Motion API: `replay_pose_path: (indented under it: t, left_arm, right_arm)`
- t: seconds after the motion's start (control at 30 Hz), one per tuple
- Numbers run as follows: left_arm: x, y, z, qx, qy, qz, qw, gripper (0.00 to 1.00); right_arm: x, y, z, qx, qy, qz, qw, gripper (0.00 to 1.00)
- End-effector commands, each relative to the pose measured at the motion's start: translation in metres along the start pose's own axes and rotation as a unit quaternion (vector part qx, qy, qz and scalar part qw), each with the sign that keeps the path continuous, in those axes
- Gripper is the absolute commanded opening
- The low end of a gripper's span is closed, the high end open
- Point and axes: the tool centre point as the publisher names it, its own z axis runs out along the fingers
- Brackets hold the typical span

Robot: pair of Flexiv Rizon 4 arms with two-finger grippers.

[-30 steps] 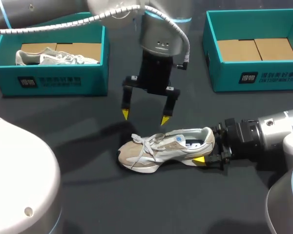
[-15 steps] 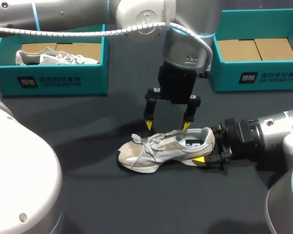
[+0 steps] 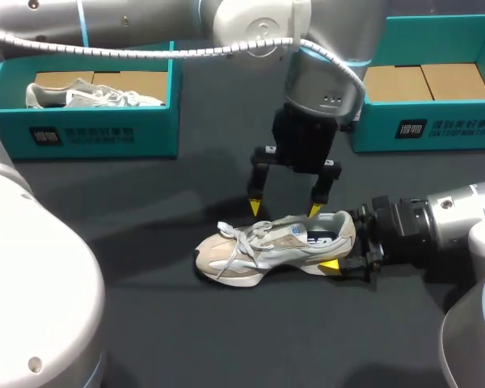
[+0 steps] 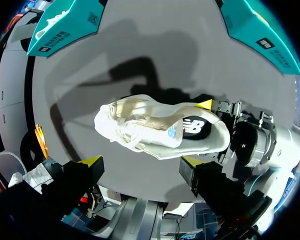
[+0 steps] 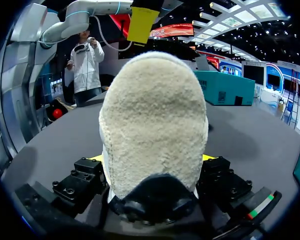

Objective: Take the shoe out of the shoebox, open the shoe tongue, remove and reinsert the insole, then place the shoe into the shoebox

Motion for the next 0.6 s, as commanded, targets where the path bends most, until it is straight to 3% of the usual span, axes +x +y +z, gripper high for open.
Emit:
replay_pose_path:
  t: [0.03,0.43,0.5,0.6]
  left_arm:
    - [0.015,-0.005,0.009,-0.005,-0.010,-0.001,1.000,1.00]
    - [0.028,-0.017,0.025,-0.009,-0.021,-0.010,1.000,1.00]
    - [0.030,-0.017,0.028,-0.010,-0.024,-0.012,1.000,0.96]
    - [0.033,-0.017,0.034,-0.010,-0.031,-0.013,0.999,0.82]
  right_arm:
    - [0.001,0.001,0.001,0.002,0.001,0.001,1.000,0.00]
    - [0.001,0.001,0.001,0.002,0.001,0.001,1.000,0.00]
    - [0.001,0.001,0.001,0.002,0.001,0.001,1.000,0.00]
    - [0.001,0.001,0.001,0.002,0.001,0.001,1.000,0.00]
